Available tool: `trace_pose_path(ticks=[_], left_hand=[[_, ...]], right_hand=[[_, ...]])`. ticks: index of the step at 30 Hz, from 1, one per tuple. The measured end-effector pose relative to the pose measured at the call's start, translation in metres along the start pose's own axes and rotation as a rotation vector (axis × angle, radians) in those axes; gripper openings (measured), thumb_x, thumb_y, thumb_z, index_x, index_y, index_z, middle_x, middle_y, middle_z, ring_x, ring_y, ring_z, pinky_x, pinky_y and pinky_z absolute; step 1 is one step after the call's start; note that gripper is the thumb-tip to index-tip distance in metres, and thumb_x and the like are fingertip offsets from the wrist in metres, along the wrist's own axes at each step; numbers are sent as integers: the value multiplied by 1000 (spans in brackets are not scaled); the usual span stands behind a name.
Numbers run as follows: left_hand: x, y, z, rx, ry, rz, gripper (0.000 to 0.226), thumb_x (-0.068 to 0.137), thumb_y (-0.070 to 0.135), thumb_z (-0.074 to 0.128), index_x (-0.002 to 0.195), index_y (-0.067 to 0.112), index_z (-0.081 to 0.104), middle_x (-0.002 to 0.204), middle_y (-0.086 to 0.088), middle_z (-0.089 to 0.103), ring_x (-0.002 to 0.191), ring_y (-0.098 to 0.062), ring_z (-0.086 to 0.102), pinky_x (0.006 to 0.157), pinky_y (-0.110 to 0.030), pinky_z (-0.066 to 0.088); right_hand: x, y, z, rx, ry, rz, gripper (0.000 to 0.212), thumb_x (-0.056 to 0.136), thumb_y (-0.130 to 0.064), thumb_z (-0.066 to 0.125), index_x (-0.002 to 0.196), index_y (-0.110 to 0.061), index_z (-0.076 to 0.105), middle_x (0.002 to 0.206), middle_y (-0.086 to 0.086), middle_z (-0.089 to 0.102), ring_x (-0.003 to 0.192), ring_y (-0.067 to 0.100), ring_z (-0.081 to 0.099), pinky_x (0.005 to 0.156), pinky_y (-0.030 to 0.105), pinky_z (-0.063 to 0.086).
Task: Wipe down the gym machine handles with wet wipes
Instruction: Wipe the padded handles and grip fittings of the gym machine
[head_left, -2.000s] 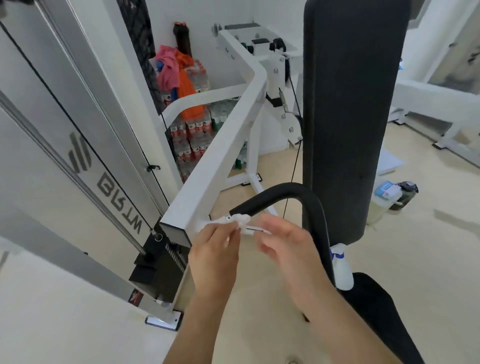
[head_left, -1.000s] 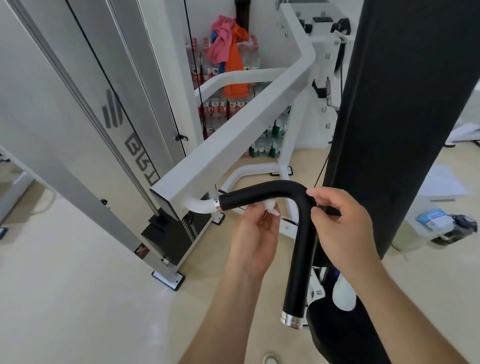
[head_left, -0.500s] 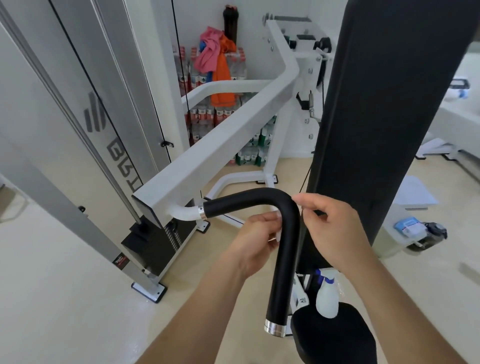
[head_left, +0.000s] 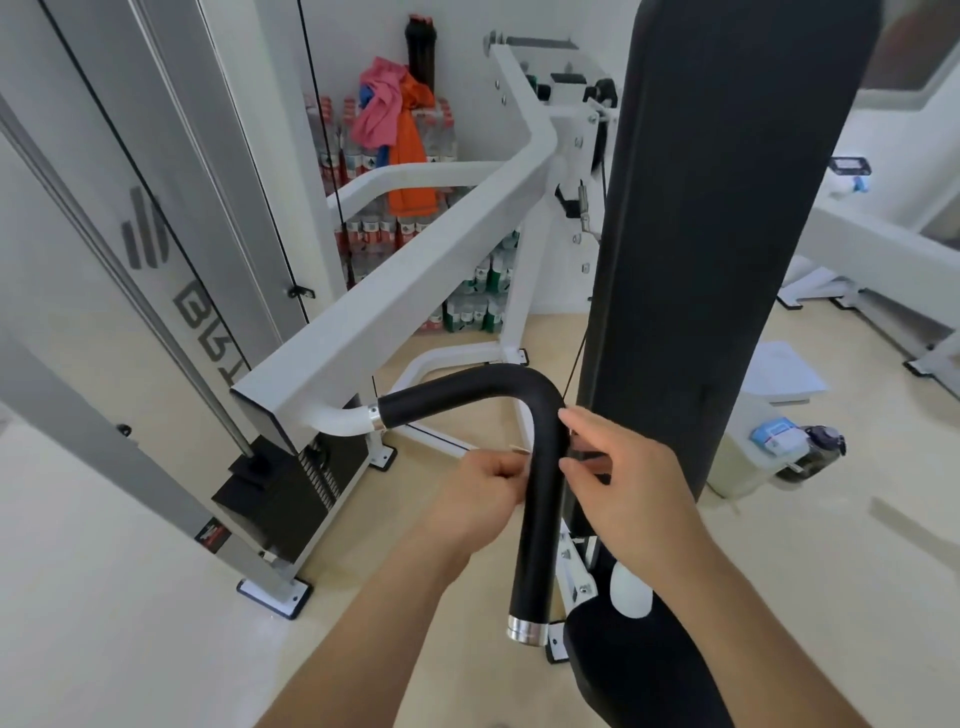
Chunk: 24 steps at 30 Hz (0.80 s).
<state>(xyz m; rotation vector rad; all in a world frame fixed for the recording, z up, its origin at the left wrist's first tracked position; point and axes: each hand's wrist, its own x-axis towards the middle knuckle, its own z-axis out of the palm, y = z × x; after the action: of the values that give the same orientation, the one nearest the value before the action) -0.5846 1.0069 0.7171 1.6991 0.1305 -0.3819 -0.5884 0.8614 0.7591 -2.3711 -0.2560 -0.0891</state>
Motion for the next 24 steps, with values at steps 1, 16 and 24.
trace_pose_path(ticks=[1, 16, 24], left_hand=[[-7, -4, 0, 16, -22, -17, 26, 92, 6, 51, 88, 15, 76, 85, -1, 72, 85, -8, 65, 79, -18, 46], [-18, -4, 3, 18, -14, -45, 36, 91, 1, 45, 67, 14, 68, 49, 13, 51, 61, -4, 48, 74, -23, 39], [-65, -38, 4, 224, -60, -81, 40, 93, 5, 46, 60, 20, 61, 56, 11, 42, 57, -9, 37, 55, -20, 30]], right_hand=[[-2, -1, 0, -6, -8, 8, 48, 90, -11, 62, 134, -26, 52, 123, -12, 62, 106, 6, 60, 92, 12, 43], [-33, 6, 8, -2, -21, 83, 44, 94, -12, 53, 135, -29, 51, 90, -6, 65, 61, 2, 53, 55, 7, 39], [-50, 9, 10, 108, -40, 137, 42, 92, -8, 57, 128, -28, 58, 96, -7, 69, 85, 3, 64, 71, 2, 45]])
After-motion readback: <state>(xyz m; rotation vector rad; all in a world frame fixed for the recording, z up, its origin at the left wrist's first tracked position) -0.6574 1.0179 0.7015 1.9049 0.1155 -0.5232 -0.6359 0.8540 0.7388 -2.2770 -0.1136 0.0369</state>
